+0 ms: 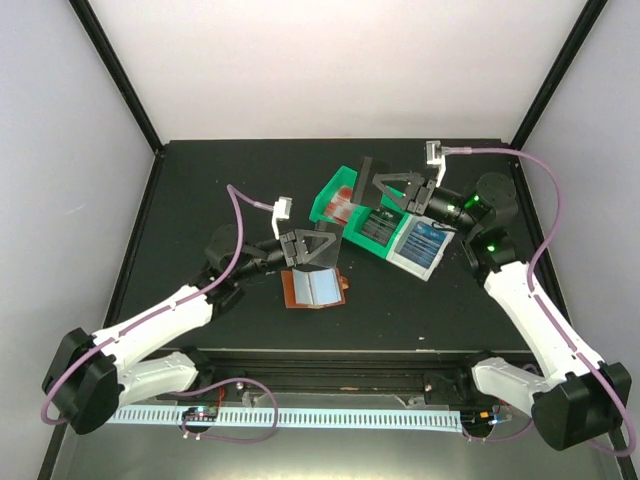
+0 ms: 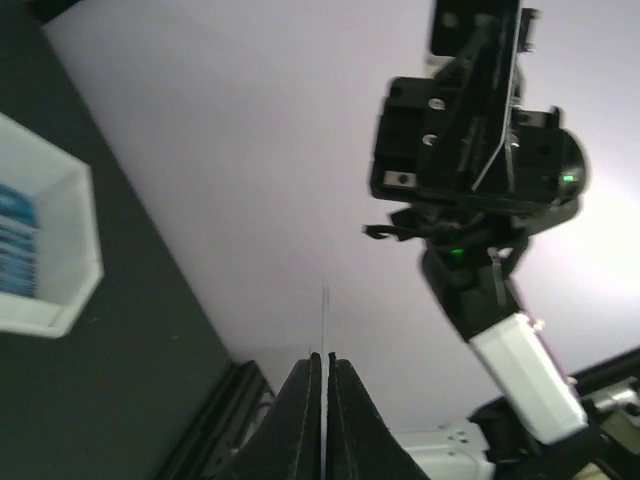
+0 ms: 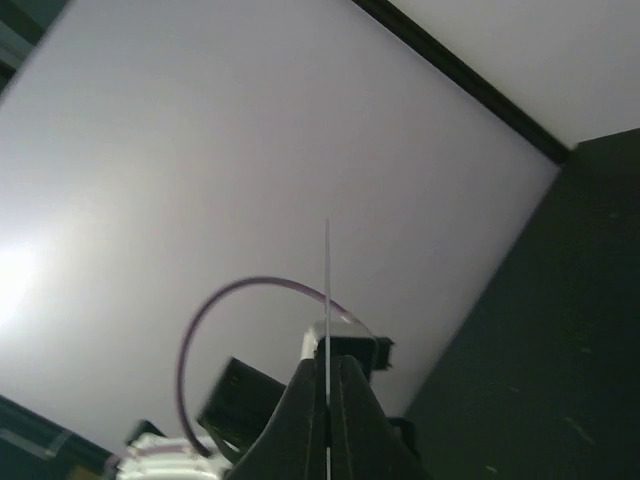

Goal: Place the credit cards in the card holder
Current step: Pick up the credit card from the storage box, then insert the credit card into the card holder.

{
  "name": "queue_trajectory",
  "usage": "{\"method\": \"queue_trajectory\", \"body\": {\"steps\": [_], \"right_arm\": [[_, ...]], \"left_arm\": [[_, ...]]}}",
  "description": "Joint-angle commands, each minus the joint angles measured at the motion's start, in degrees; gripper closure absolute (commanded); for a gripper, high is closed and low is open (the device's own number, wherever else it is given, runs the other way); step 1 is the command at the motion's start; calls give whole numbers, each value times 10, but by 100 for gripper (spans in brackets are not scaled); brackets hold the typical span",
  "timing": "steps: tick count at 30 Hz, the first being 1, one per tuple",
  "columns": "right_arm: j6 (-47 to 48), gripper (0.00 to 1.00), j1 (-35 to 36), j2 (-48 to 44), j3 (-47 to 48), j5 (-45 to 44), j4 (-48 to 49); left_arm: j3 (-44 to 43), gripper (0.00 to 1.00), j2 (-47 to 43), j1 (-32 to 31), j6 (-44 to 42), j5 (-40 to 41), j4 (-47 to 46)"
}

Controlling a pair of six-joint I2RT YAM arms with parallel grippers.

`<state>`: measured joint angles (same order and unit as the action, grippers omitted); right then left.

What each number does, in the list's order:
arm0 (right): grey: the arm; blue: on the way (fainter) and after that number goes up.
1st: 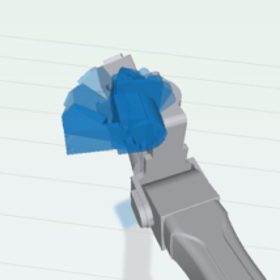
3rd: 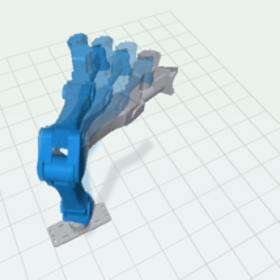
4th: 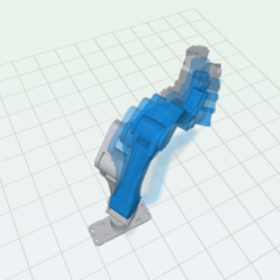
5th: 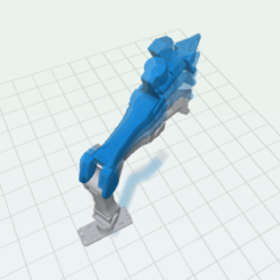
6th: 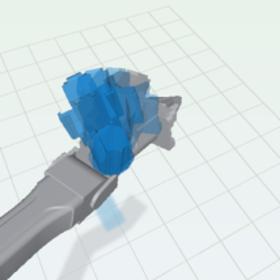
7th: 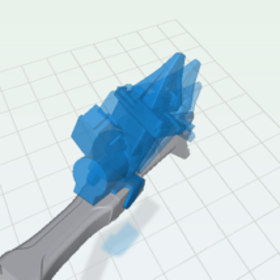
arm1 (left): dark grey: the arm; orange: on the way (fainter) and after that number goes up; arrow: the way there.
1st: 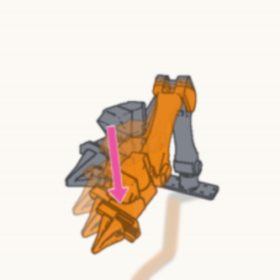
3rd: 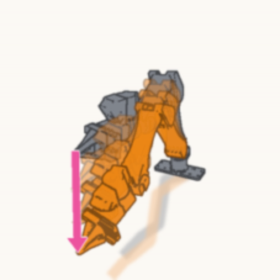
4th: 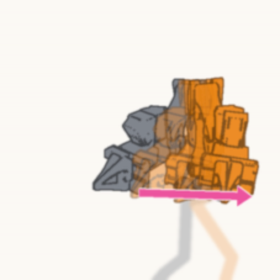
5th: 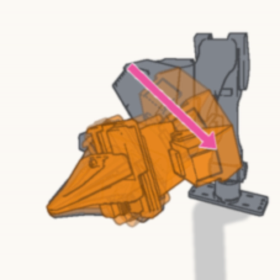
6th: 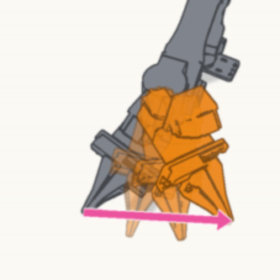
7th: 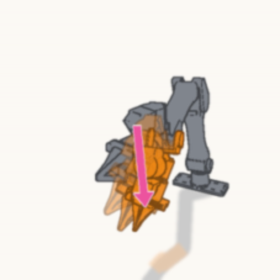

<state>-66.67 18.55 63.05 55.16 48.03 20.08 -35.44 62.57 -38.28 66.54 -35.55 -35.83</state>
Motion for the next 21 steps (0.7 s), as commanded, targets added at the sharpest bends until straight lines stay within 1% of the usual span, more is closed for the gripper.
{"method": "queue_trajectory", "body": {"steps": [1,2,4,8,10,14,16,19,21], "right_arm": [[153,99,2,-30,4,-6,-151],[188,99,6,-31,-5,7,-175],[221,99,22,-38,-32,25,-202],[242,99,60,-64,-89,38,-200],[249,99,64,-70,-105,27,-211],[289,99,65,-63,-119,-23,-278],[298,99,67,-51,-134,-49,-291],[313,99,94,-27,-154,-112,-309],[318,99,122,-10,-158,-162,-316]], "left_arm": [[10,98,-35,5,-75,70,118],[13,98,-40,4,-84,86,136],[20,98,-47,4,-90,114,151],[17,98,-44,5,-82,134,154],[13,99,-40,4,-84,150,172],[20,98,-33,2,-100,194,233],[31,99,-30,-12,-105,229,257],[34,98,-14,-57,-111,315,309],[35,99,0,-93,-101,388,353]]}}
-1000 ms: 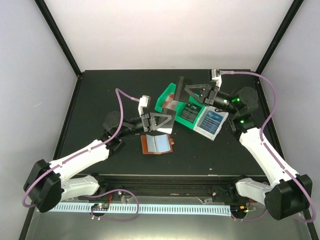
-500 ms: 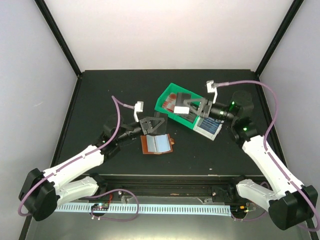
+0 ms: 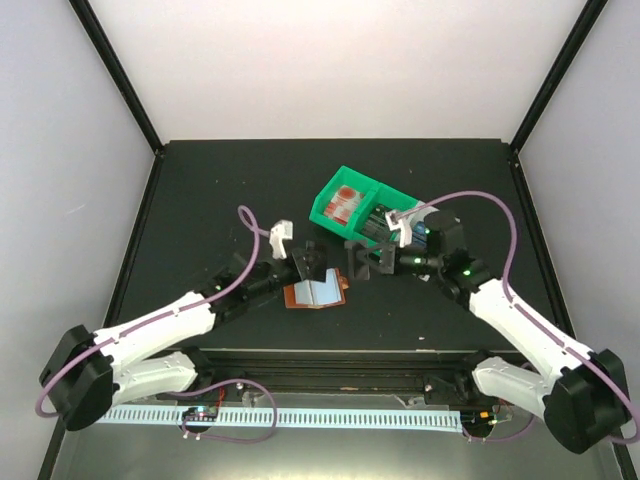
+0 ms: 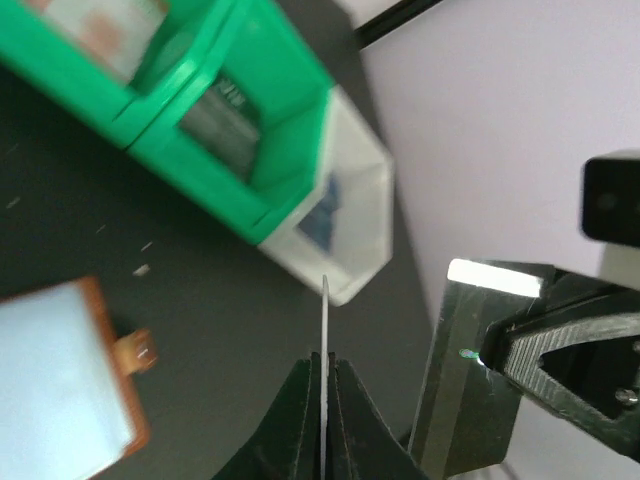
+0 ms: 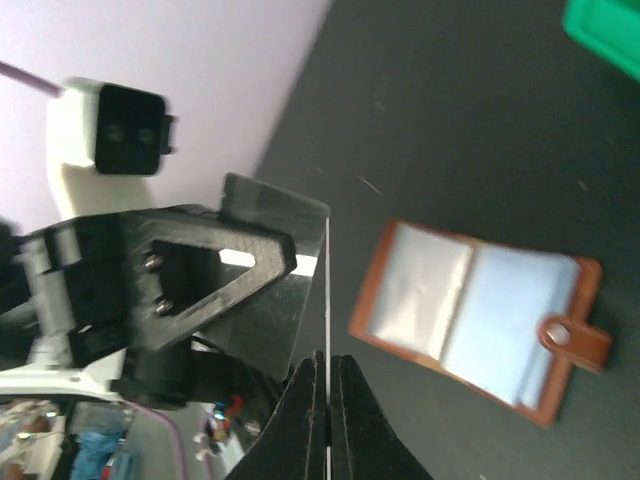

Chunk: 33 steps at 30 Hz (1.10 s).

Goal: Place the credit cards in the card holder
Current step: Insert the credit card into the card holder.

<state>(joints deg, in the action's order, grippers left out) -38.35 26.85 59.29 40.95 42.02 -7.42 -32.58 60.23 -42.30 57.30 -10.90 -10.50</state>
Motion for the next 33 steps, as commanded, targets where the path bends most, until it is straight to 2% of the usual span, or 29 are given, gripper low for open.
{"method": "queue_trajectory", "body": {"steps": [1,3,6,13,21,27,30,33], "right_arm": [[36,99,53,38,-16,-124,-42],[34,99,77,66,-15,-154,-34],[33,99,105,125,-3,-174,-24],[35,99,136,251,51,-203,-7],[28,99,141,298,71,-226,10],[32,99,141,315,71,-234,6],[36,99,141,322,72,-233,4],[41,99,141,332,78,-216,2]], "left_arm": [[12,99,28,-65,-2,171,114],[35,99,39,-79,13,195,107],[66,98,70,-81,33,192,49],[64,98,141,-80,49,219,15],[67,99,215,-74,75,230,-62],[43,98,229,-74,94,259,-9],[42,89,222,-72,98,253,21],[20,78,224,-66,88,197,60]]}}
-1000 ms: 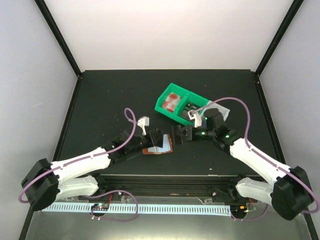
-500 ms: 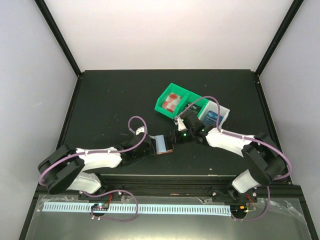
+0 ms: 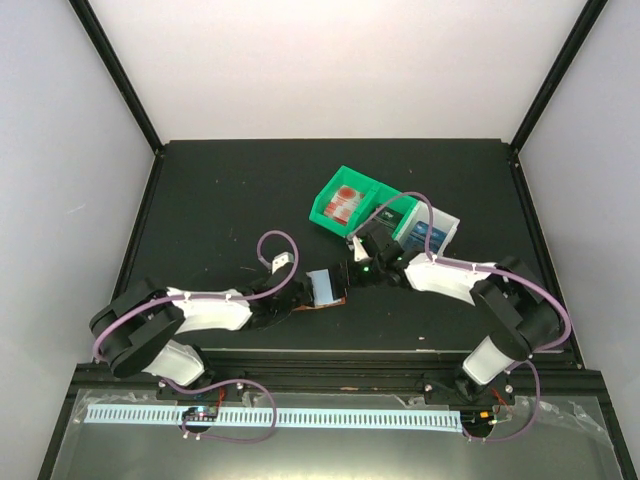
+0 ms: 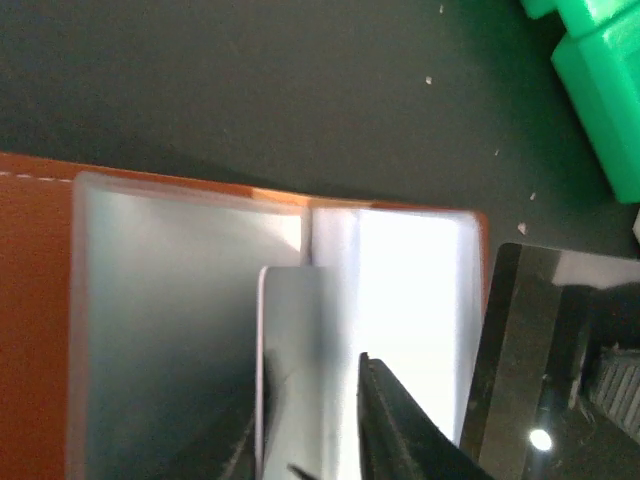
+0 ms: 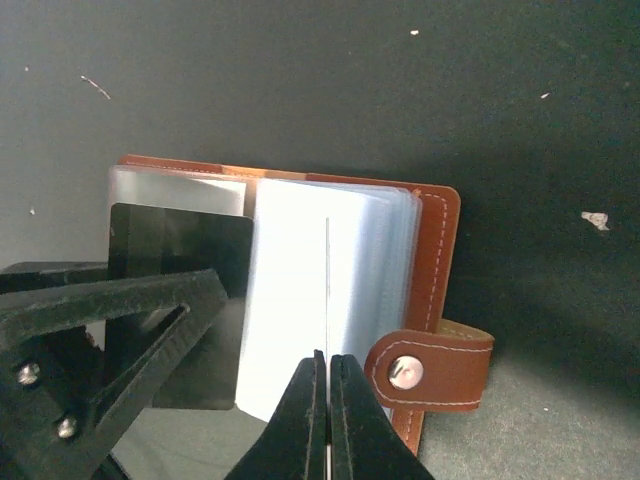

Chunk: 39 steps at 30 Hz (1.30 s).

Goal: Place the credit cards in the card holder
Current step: Insert the credit card into the card holder.

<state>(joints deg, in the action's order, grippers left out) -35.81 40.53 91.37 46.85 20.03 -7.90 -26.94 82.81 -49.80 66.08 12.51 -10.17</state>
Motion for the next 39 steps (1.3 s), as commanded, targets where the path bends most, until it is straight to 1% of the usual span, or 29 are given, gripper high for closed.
{"method": "queue_trajectory", "body": {"steps": [1,3,6,12,14,16,24,25,27,29,33,39], "right_arm": [[19,99,4,16,22,14,6],[23,99,4,22,24,23,6],[28,99,4,28,26,23,4],[40,99,4,37,33,22,-8],[41,99,4,39,34,21,-9],[41,99,4,40,33,21,-9],[40,99,4,44,32,24,-6],[40,99,4,44,32,23,-6],[42,99,4,44,33,19,-8],[45,99,4,44,33,13,-12],[49,99,4,40,33,13,-16],[45,99,3,32,49,3,-39]], "left_arm": [[-46,75,1,13,-1,-59,77],[-55,70,5,20,-5,-86,103],[-58,66,-3,29,-11,-98,125],[-73,66,-25,39,-48,-119,179],[-72,67,-31,43,-53,-127,187],[-68,72,-38,44,-53,-131,191],[-58,87,-61,50,-52,-134,192],[-58,89,-63,51,-52,-133,193],[-57,98,-69,52,-52,-127,196],[-47,98,-81,54,-50,-123,185],[-16,99,-110,55,-34,-118,135],[9,98,-114,58,-6,-118,68]]}}
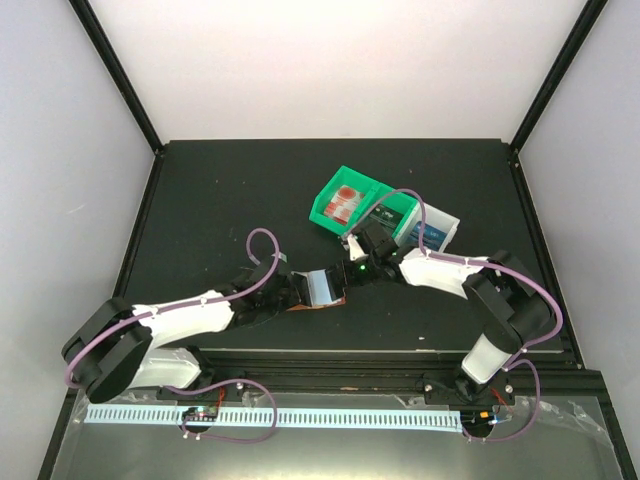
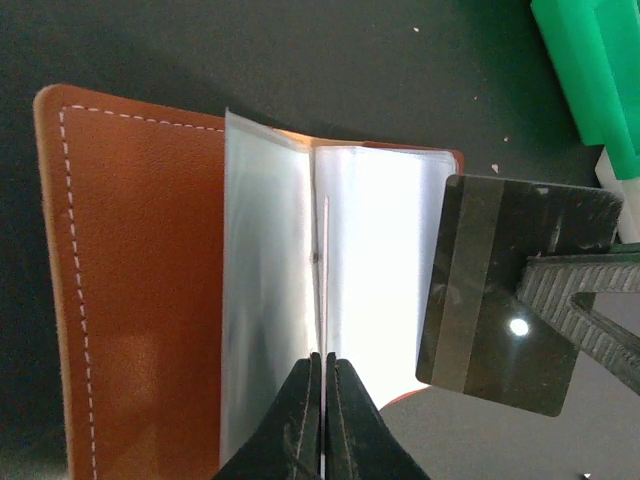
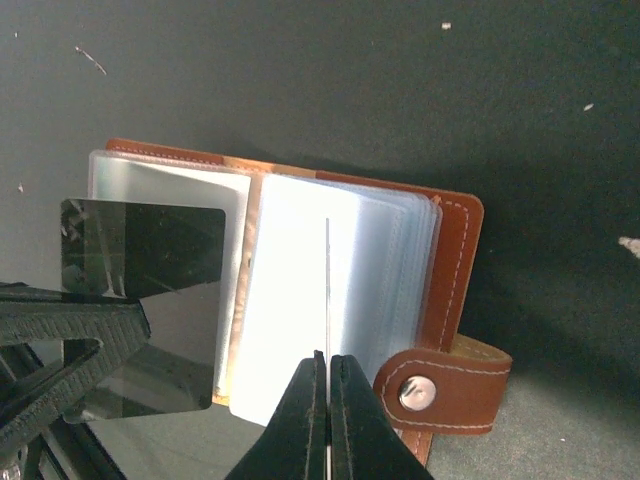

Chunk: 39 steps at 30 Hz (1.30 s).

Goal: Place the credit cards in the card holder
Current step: Insert the credit card into the card holder.

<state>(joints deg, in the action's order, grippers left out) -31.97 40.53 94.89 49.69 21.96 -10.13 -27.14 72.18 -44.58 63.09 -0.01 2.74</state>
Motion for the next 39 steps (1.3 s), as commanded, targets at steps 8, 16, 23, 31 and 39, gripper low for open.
{"method": "queue_trajectory", "body": {"steps": [8,16,23,31,39], "right_arm": [[24,99,3,16,45,-31,-50],[28,99,3,30,51,-36,-61],[28,99,3,41,55,-38,-64],[27,99,3,49,55,-40,-63],[25,99,3,52,53,-43,-62]], "left_arm": [[20,99,37,8,41,26,-146],[39,98,58,8,35,21,-188],[52,98,25,8,28,33,-156],[53,98,-6,12,20,43,-131],[47,98,46,11,15,32,-141]]}}
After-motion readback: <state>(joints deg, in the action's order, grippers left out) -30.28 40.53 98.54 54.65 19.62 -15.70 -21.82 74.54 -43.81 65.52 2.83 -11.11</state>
